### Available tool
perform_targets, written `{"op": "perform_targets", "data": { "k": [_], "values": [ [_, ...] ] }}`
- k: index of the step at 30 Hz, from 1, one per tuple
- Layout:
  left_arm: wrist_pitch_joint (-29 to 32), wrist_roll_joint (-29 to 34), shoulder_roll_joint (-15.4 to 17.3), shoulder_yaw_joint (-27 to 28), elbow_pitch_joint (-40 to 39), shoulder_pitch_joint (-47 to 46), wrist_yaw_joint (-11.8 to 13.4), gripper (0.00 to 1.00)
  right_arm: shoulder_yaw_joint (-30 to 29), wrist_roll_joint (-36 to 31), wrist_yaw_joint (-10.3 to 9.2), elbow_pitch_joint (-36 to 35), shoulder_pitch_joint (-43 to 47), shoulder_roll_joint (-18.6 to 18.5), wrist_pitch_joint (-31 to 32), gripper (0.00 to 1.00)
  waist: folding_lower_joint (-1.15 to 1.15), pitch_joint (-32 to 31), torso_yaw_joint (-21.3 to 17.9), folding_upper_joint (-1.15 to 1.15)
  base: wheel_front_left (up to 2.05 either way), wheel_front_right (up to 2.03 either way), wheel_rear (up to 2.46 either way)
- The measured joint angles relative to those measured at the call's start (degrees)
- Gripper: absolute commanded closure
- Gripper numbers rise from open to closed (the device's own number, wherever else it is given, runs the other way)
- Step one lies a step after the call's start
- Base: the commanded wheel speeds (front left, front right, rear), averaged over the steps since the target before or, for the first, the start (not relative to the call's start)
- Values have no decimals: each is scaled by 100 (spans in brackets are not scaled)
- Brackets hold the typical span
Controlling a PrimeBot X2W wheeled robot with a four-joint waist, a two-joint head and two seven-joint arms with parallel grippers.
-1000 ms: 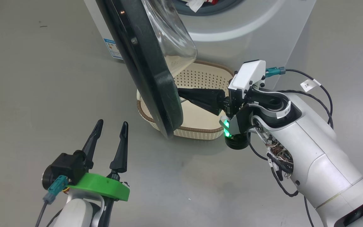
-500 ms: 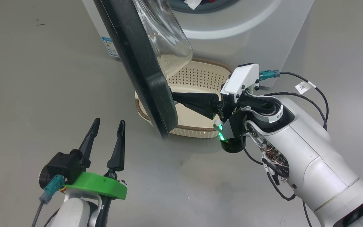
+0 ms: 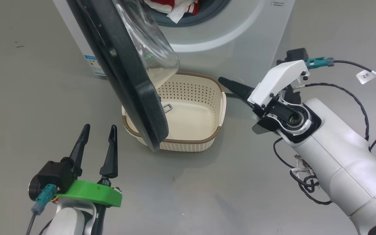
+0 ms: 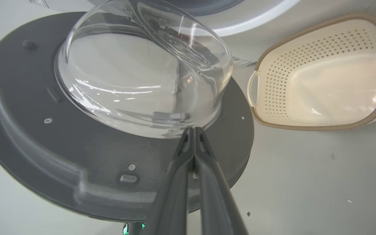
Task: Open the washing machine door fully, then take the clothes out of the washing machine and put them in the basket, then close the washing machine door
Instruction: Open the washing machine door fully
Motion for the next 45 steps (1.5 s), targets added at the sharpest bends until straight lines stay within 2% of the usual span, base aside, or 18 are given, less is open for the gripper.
{"op": "perform_targets", "data": {
  "k": [3,5,13,16,20,26,28,32,33,34,35,38,45],
  "values": [
    [0,23,-1,75,1,26,0,0,89,-572,278,-31,8,-201,-554,100,0,-72,-127,0,0,0,0],
    [0,60,0,164,-4,76,0,0,202,-1043,392,-80,22,-320,-967,100,0,-124,-215,0,0,0,0],
    [0,90,4,393,-53,186,0,0,491,-2549,396,-246,280,-878,-2473,100,0,-266,-583,0,0,0,0],
    [0,119,2,460,-62,215,0,0,588,-3082,238,-291,375,-1069,-3028,100,0,-301,-691,0,0,0,0],
    [0,122,4,488,-67,227,0,0,597,-3575,-136,-322,602,-1306,-3688,100,0,-323,-785,0,0,0,0],
    [0,177,15,624,-97,242,0,0,576,-4170,-600,-475,1027,-1425,-3479,100,0,-338,-866,0,0,0,0],
    [0,178,16,676,-126,242,0,0,465,-4187,-641,-576,1166,-1404,-3465,100,0,-331,-902,0,0,0,0],
    [0,210,19,724,-140,242,0,0,-172,-4520,-702,-935,1480,-1324,-3419,100,0,-318,-963,0,0,0,0],
    [0,229,18,738,-142,243,0,0,-330,-4636,-737,-1018,1532,-1315,-3418,76,0,-312,-973,0,0,0,0],
    [0,237,20,759,-140,242,0,0,-488,-4816,-742,-1102,1585,-1305,-3418,23,0,-309,-985,0,0,0,0],
    [0,237,19,771,-137,242,0,0,-586,-5050,-743,-1179,1630,-1318,-3418,0,0,-314,-996,0,0,0,0],
    [-1,238,18,848,-209,242,0,0,-701,-5406,-748,-1463,1866,-1368,-3419,0,0,-289,-1014,0,0,0,0],
    [-1,260,21,1061,-178,243,0,0,-1027,-5848,-749,-1747,2699,-1073,-3418,0,0,-326,-1090,0,0,0,0]
  ]
}}
